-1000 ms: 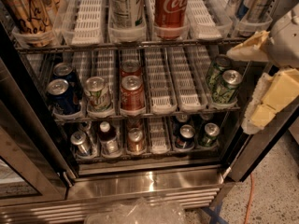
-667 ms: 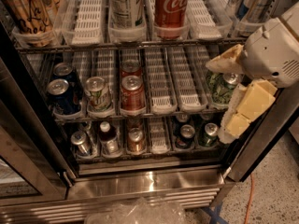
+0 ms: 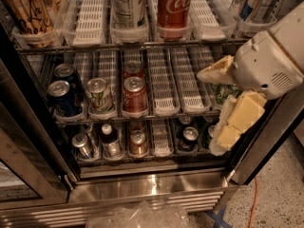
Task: Pick coke can from bottom shelf of fridge
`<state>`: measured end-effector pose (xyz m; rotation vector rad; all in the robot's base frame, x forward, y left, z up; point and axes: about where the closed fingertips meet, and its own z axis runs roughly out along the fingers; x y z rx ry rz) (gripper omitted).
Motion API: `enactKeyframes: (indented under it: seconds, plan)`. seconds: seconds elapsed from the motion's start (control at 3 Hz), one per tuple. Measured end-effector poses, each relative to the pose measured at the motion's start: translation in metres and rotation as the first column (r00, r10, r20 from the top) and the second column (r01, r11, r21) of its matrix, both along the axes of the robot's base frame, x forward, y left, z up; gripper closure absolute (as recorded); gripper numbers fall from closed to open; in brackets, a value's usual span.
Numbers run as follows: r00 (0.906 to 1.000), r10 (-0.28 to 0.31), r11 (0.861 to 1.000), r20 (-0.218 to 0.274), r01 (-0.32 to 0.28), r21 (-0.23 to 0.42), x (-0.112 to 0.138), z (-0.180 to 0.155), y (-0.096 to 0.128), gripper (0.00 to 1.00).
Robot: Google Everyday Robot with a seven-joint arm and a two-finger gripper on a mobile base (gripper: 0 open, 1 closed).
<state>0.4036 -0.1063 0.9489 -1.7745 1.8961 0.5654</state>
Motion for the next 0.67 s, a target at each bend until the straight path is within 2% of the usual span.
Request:
enactKeyframes:
  seconds: [0.33,0.67]
  plan:
    - [0.9977,0.035,0.994,-0.059,-0.028,0.107,-0.0233,-0.0305,0.0419,0.0]
    - [0.9977,0.035,0.994,-0.058,-0.028,0.107,-0.0231,-0.0301,0.0418,0.0]
